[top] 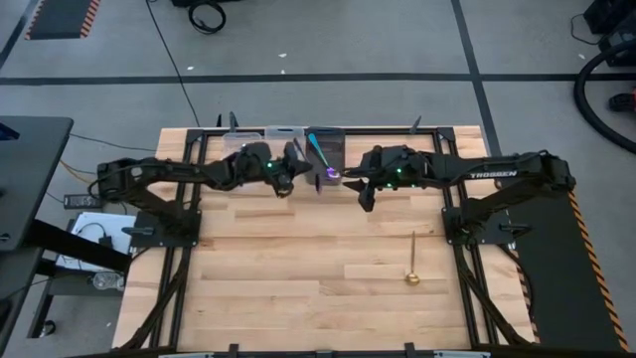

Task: Sort silverware by color (type)
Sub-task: Put the iridescent spoon into the black bin

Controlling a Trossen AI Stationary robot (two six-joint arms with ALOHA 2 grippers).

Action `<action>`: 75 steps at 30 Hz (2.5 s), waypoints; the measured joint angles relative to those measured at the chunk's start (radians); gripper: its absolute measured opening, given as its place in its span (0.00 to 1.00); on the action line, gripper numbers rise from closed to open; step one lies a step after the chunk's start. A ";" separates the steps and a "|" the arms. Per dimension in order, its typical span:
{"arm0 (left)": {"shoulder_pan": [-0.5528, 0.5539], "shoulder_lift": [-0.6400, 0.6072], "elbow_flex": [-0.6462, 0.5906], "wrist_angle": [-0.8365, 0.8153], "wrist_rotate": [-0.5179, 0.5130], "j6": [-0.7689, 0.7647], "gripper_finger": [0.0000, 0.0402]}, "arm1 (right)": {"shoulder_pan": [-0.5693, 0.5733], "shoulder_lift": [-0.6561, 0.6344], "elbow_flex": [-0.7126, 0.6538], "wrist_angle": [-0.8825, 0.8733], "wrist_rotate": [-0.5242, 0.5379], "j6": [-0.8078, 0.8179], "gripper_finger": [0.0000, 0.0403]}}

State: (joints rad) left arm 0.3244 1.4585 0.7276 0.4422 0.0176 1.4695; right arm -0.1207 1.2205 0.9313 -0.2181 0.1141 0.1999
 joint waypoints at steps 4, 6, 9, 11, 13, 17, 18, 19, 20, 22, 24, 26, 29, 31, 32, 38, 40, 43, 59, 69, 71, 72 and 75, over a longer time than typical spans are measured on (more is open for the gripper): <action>0.044 0.066 0.039 0.000 0.051 0.019 0.04 | 0.014 -0.061 -0.061 0.069 0.035 -0.022 0.42; 0.061 0.105 0.063 -0.003 0.058 0.034 0.04 | 0.015 -0.094 -0.086 0.084 0.048 -0.022 0.42; 0.080 0.164 0.124 -0.017 0.064 0.040 0.04 | 0.023 -0.126 -0.133 0.123 0.046 0.012 0.42; 0.098 0.194 0.172 -0.068 0.091 0.041 0.04 | 0.037 -0.132 -0.162 0.162 0.045 0.044 0.42; 0.111 0.222 0.229 -0.120 0.117 0.055 0.04 | 0.055 -0.132 -0.195 0.202 0.044 0.067 0.42; 0.148 0.273 0.339 -0.247 0.131 0.083 0.04 | 0.077 -0.125 -0.242 0.245 0.063 0.077 0.42; 0.159 0.285 0.371 -0.289 0.130 0.084 0.04 | 0.080 -0.125 -0.248 0.257 0.078 0.074 0.42; 0.167 0.296 0.402 -0.341 0.130 0.085 0.04 | 0.081 -0.130 -0.255 0.263 0.093 0.068 0.42; 0.174 0.310 0.436 -0.386 0.130 0.087 0.04 | 0.081 -0.134 -0.261 0.264 0.108 0.063 0.42; 0.187 0.337 0.495 -0.473 0.133 0.089 0.04 | 0.080 -0.136 -0.262 0.269 0.126 0.057 0.42; 0.195 0.371 0.547 -0.527 0.141 0.101 0.04 | 0.080 -0.137 -0.262 0.270 0.129 0.048 0.42; 0.200 0.406 0.594 -0.572 0.146 0.126 0.04 | 0.080 -0.137 -0.262 0.269 0.128 0.043 0.42; 0.202 0.459 0.656 -0.604 0.148 0.144 0.04 | 0.082 -0.137 -0.262 0.265 0.128 0.043 0.42; 0.202 0.490 0.697 -0.643 0.149 0.148 0.04 | 0.083 -0.137 -0.262 0.262 0.128 0.044 0.42; 0.202 0.504 0.716 -0.661 0.149 0.150 0.04 | 0.084 -0.137 -0.262 0.262 0.128 0.044 0.42; 0.206 0.558 0.808 -0.786 0.153 0.169 0.04 | 0.087 -0.137 -0.262 0.257 0.127 0.040 0.42; 0.211 0.559 0.811 -0.810 0.153 0.180 0.04 | 0.087 -0.137 -0.262 0.258 0.127 0.033 0.42; 0.215 0.559 0.812 -0.803 0.153 0.195 0.04 | 0.087 -0.137 -0.261 0.263 0.128 0.029 0.42; 0.231 0.627 0.810 -0.798 0.173 0.220 0.04 | 0.112 -0.137 -0.261 0.272 0.132 0.040 0.42; 0.234 0.638 0.810 -0.797 0.171 0.190 0.05 | 0.112 -0.137 -0.261 0.270 0.132 0.040 0.42; 0.234 0.638 0.810 -0.775 0.172 0.174 0.07 | 0.112 -0.137 -0.261 0.266 0.132 0.040 0.42; 0.234 0.638 0.810 -0.760 0.172 0.161 0.09 | 0.112 -0.137 -0.261 0.266 0.131 0.040 0.42; 0.234 0.638 0.810 -0.734 0.179 0.136 0.16 | 0.112 -0.137 -0.261 0.258 0.128 0.041 0.42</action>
State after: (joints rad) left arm 0.5583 2.0968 1.5375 -0.2922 0.1966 1.6055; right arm -0.0082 1.0840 0.6708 0.0394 0.2424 0.2411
